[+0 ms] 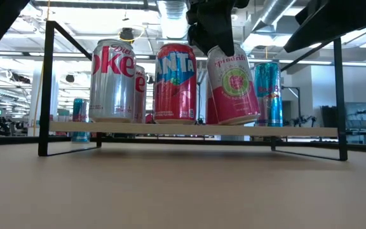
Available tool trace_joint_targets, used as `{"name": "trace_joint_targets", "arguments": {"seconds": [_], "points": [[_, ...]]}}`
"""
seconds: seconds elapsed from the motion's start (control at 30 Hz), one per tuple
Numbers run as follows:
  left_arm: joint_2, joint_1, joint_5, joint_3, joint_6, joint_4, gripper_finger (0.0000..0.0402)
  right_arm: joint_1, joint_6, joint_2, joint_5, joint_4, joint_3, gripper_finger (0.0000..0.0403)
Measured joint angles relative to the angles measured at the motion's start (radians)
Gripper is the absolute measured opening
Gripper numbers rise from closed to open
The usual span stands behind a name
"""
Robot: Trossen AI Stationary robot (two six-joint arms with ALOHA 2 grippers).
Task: Place canned beverage on shelf
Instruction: Put the pink soda can on the shelf aligned with the other orange can
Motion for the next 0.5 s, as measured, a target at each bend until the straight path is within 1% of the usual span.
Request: {"name": "trace_joint_targets", "arguments": {"seconds": [0.5], "points": [[0.0, 0.0, 0.001, 0.0, -0.009, -0.008, 0.0283, 0.0, 0.0, 0.0, 0.0, 0.0, 0.0, 0.0027]]}}
